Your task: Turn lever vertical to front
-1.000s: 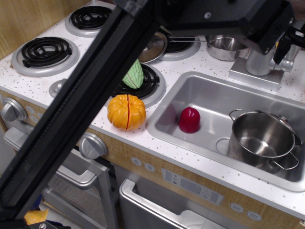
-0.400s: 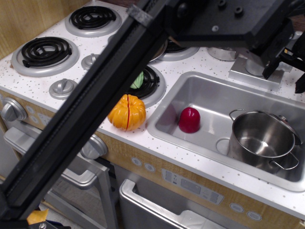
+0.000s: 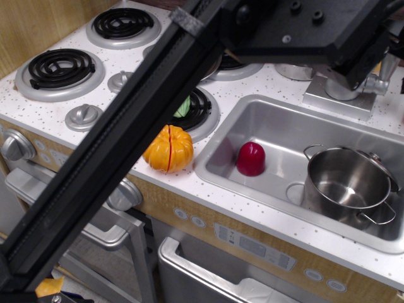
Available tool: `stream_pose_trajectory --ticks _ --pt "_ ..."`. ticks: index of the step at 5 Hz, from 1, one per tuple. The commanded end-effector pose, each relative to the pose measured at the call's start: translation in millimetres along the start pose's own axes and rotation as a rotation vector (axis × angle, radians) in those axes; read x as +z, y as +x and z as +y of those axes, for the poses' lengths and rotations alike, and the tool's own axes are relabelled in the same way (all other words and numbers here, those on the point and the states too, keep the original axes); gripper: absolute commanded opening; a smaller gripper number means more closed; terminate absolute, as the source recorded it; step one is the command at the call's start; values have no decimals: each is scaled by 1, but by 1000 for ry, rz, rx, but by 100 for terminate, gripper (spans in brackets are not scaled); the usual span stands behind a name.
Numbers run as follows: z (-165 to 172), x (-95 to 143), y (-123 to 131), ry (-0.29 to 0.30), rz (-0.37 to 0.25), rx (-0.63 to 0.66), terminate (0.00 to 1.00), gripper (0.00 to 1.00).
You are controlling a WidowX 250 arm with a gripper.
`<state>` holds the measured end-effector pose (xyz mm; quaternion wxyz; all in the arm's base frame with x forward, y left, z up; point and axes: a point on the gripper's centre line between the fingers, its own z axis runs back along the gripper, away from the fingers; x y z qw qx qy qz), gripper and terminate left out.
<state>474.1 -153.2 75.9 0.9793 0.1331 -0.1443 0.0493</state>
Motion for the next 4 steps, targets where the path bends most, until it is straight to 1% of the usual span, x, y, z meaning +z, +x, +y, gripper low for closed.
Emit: stream_pose_trajectory --ticks 1,4 --pt "17 36 28 -40 -129 32 0 100" --pt "22 35 44 -40 -173 21 0 100"
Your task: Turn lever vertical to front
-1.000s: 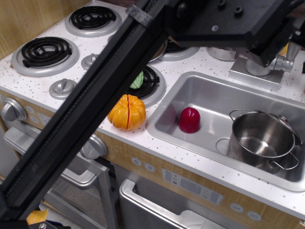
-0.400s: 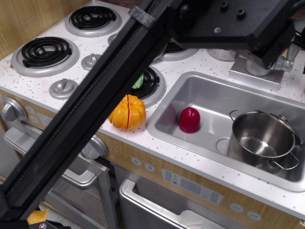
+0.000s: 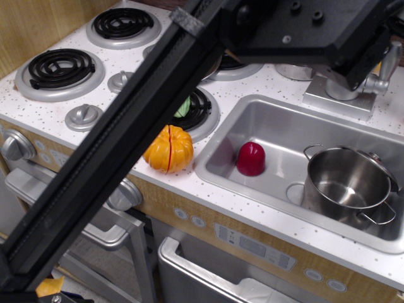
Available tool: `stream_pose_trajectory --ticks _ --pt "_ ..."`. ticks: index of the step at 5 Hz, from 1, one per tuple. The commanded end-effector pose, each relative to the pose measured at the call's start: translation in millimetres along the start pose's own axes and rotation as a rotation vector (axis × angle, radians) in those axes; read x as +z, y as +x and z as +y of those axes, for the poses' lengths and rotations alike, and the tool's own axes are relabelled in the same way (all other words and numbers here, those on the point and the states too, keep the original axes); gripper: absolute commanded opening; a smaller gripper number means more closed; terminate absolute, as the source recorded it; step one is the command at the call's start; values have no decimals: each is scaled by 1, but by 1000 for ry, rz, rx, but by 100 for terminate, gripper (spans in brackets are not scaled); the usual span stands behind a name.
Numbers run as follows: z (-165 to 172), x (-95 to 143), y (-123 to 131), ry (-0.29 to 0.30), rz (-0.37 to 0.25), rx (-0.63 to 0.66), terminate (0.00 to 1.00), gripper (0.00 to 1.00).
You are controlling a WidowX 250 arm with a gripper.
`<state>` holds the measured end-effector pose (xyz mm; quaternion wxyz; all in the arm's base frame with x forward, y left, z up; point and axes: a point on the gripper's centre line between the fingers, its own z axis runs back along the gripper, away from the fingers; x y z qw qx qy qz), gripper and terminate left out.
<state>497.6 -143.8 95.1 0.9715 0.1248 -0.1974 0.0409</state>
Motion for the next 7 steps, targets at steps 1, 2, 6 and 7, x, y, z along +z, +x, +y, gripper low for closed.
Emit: stream_pose_trajectory --ticks 1,2,6,7 --pt "12 20 23 -27 -85 28 0 100" --pt "11 15 25 -38 -90 34 0 100" --pt "2 25 -10 -24 -21 109 0 0" --pt "2 25 -19 -26 -9 123 0 0"
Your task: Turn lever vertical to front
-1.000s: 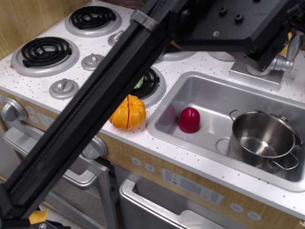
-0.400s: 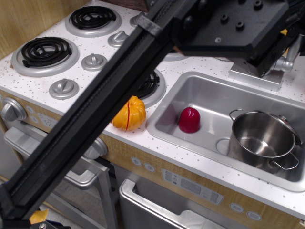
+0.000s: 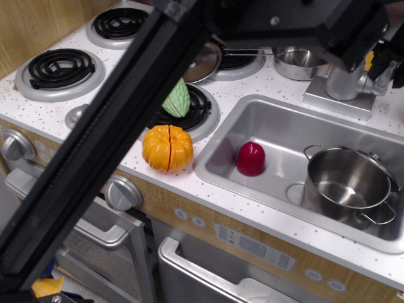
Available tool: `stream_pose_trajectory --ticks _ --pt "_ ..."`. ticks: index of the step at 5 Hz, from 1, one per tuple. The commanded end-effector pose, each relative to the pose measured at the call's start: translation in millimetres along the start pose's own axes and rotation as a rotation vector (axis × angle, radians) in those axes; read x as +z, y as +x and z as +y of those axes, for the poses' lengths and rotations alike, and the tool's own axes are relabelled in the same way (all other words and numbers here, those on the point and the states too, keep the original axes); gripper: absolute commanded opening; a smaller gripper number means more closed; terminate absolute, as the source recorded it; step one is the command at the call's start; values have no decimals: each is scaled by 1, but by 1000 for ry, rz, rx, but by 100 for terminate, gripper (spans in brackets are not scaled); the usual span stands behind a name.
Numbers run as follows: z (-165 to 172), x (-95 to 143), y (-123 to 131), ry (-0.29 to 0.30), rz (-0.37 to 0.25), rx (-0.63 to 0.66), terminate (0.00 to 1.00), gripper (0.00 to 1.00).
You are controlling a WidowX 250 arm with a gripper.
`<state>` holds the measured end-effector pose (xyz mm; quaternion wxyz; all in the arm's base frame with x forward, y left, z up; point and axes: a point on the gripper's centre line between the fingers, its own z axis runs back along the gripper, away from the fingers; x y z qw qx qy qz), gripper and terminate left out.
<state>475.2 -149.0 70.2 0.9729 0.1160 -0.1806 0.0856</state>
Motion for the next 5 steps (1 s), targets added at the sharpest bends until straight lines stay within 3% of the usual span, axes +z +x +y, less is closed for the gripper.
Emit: stream_pose_trajectory --ticks 1,4,5 --pt "9 33 2 -57 -27 45 0 0" --pt "6 14 -13 -101 -19 53 0 0" --pt "5 7 -15 -101 -24 23 100 0"
